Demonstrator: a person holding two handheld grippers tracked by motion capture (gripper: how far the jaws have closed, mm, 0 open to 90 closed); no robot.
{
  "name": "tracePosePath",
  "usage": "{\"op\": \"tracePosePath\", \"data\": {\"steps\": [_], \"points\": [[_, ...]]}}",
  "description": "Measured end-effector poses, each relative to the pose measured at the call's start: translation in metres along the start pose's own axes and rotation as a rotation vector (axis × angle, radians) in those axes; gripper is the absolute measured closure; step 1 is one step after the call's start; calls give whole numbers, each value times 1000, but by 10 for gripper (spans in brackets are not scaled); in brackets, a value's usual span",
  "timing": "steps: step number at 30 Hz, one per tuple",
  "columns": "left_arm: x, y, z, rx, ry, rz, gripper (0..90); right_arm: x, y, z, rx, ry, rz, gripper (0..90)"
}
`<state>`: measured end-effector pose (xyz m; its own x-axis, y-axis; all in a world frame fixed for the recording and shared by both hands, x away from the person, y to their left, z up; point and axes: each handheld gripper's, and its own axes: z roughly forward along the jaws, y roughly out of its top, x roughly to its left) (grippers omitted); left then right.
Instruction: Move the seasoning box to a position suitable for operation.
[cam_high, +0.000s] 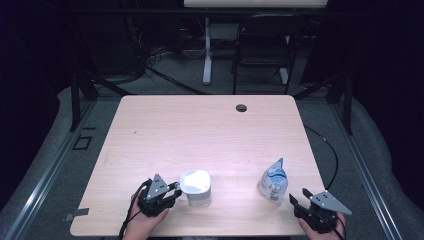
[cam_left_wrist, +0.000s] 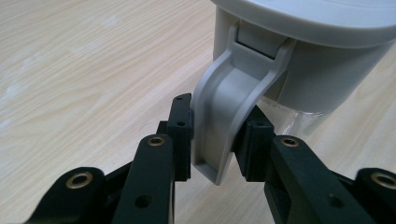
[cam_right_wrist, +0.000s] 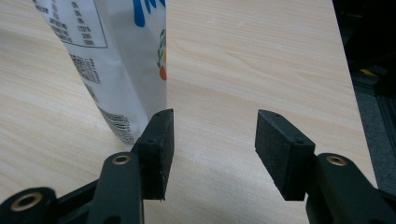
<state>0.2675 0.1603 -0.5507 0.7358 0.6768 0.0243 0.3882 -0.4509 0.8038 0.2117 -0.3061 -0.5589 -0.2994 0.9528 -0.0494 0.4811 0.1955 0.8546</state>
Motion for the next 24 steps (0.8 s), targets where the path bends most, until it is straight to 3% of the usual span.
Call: {"op": "tracePosePath", "data": {"steps": [4,11,15,24], "points": [[-1,0,1,-2,-20,20,708,1,1,-2,-8,4,-18,477],[1,-4,-1,-15,-15,-23,675,4,1,1,23,45,3,502],[5,-6,-9,-23,-48,-91,608,7,4,-3,23,48,-10,514],[4,-7,-28,-48,-53,-93,603,20,7,-21,5,60,-35,537]]}}
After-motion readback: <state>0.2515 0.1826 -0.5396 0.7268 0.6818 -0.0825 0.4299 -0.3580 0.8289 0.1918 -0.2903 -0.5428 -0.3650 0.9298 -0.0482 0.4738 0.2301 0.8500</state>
